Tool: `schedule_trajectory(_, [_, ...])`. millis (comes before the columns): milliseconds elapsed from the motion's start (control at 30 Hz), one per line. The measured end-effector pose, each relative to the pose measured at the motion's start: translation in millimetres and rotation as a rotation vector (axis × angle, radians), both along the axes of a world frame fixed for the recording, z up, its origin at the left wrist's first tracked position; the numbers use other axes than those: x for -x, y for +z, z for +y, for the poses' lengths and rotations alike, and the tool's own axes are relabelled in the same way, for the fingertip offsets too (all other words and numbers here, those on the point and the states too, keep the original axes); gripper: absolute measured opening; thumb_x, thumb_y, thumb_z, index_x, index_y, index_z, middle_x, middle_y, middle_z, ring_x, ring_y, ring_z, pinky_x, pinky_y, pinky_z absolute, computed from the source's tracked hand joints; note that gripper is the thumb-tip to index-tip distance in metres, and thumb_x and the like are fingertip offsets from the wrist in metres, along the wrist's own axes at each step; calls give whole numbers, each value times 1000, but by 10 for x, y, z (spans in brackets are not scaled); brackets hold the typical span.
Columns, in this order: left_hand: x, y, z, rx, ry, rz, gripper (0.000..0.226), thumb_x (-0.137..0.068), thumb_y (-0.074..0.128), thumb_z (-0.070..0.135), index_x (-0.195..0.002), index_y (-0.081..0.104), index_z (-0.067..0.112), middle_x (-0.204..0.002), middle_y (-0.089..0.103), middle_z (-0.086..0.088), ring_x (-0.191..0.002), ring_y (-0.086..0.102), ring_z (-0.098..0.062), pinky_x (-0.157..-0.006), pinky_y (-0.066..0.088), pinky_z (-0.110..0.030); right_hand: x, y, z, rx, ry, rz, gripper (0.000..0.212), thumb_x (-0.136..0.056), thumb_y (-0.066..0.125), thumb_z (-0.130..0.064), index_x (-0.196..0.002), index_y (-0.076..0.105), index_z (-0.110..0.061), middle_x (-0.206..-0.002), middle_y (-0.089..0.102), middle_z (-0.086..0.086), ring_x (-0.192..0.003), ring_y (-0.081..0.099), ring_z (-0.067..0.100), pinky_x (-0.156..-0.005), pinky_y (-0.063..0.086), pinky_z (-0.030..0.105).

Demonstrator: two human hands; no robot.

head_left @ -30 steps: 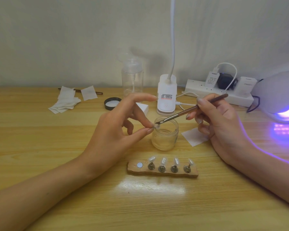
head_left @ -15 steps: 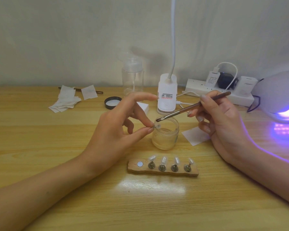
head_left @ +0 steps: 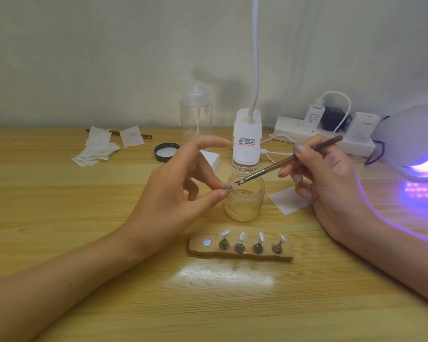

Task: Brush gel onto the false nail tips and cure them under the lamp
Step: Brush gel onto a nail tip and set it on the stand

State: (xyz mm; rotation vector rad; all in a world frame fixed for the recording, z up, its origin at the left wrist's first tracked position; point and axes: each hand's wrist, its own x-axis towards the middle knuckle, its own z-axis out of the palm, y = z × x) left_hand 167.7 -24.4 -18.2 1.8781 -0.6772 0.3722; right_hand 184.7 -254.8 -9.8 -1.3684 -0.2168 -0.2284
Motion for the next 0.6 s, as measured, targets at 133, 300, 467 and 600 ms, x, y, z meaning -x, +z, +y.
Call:
schedule_trajectory(133, [-3, -6, 0, 20, -12, 55, 60, -85, 78, 3, -134, 53, 26, -79, 67, 8, -86, 70, -16, -58, 50, -35, 4, 5, -14, -33, 30, -47, 20, -85, 69, -35, -83, 52, -23, -69, 69, 5, -57, 54, 9, -42, 35, 15])
schedule_trajectory(300, [-4, -6, 2, 48, -34, 103, 59, -84, 79, 4, -133, 54, 25, -79, 68, 2, -81, 69, -12, -57, 48, -30, 3, -20, -24, 11, 3, -16, 18, -95, 61, -21, -80, 52, -22, -66, 68, 4, -61, 56, 12, -42, 36, 16])
schedule_trajectory(467, [-7, -9, 0, 55, -44, 113, 60, -83, 81, 9, -133, 54, 27, -79, 68, 2, -80, 69, -12, -56, 47, -34, 6, -2, -27, -40, 39, -63, 16, -91, 62, -26, -84, 50, -20, -69, 69, 6, -60, 59, 10, -44, 38, 16])
schedule_trajectory(600, [-10, -9, -1, 67, -55, 123, 60, -80, 79, 16, -133, 54, 28, -77, 67, 3, -77, 68, -10, -56, 46, -32, 17, -6, -17, 15, 25, -39, 17, -94, 62, -24, -82, 51, -20, -68, 69, 5, -63, 58, 13, -43, 38, 17])
